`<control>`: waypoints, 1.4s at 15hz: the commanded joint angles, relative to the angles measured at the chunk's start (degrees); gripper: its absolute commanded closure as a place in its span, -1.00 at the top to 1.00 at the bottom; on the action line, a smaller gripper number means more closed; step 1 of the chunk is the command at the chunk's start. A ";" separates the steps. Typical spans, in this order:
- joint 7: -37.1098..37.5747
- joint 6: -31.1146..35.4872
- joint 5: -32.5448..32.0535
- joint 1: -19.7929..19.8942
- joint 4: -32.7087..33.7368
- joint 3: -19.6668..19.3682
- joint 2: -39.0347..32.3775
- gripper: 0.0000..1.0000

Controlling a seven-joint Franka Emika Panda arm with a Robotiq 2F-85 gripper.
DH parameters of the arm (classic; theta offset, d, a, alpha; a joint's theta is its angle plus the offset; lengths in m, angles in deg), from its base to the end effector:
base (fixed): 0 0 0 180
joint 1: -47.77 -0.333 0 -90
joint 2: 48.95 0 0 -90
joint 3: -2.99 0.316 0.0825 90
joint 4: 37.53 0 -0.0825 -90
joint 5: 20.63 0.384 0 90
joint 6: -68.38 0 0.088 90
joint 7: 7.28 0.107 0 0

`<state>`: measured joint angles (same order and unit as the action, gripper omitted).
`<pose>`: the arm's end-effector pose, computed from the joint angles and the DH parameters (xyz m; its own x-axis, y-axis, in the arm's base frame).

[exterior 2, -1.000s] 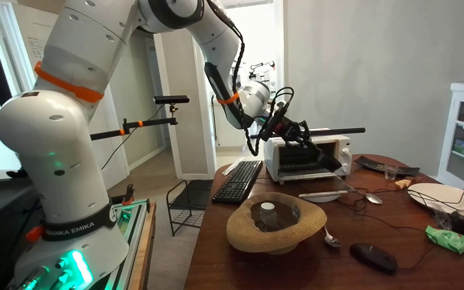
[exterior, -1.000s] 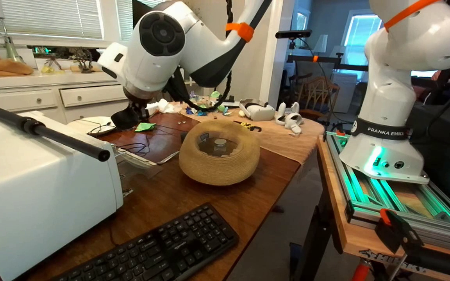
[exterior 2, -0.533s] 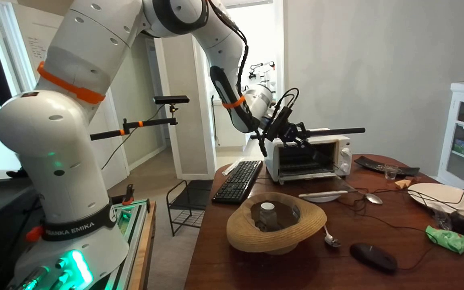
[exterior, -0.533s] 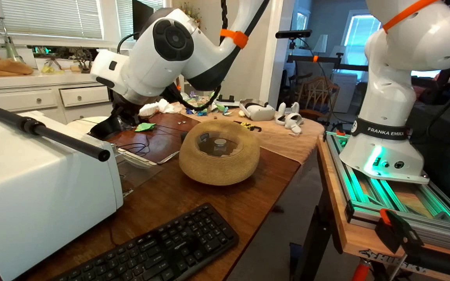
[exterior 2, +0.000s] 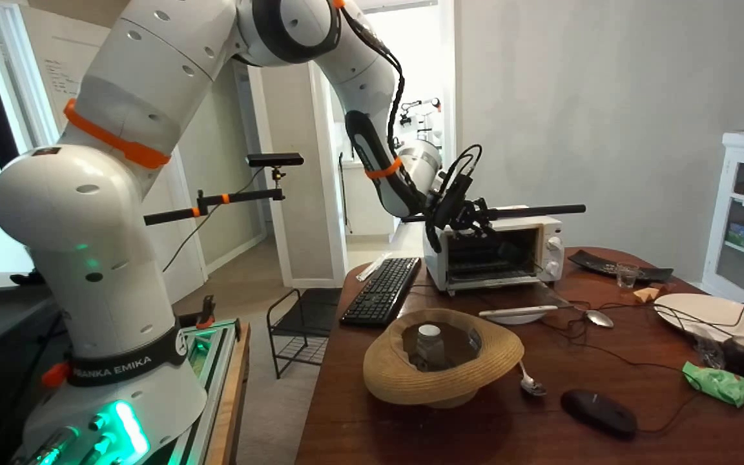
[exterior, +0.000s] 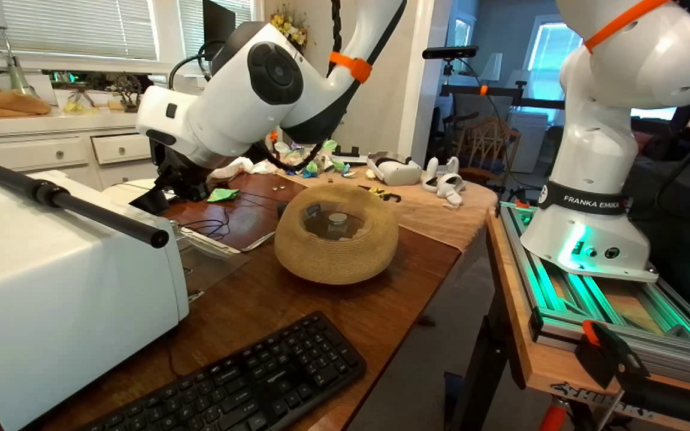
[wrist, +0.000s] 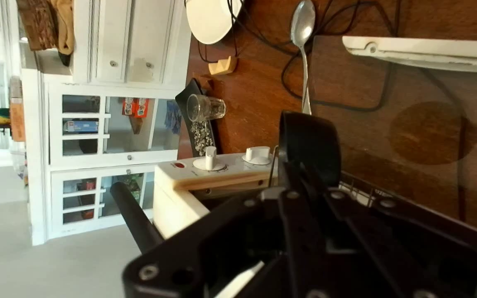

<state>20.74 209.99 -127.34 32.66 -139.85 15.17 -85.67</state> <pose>0.5913 0.2955 0.2045 0.1537 0.9780 -0.1409 0.5562 0.0322 0.8304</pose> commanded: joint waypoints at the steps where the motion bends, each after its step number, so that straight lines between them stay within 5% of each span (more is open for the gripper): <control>1: -0.29 2.59 -4.28 0.57 4.35 0.68 -4.17 -0.97; 21: -1.19 5.37 -14.07 0.38 17.28 1.63 -14.70 -0.97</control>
<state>20.47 214.14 -139.46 32.71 -125.54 16.16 -98.04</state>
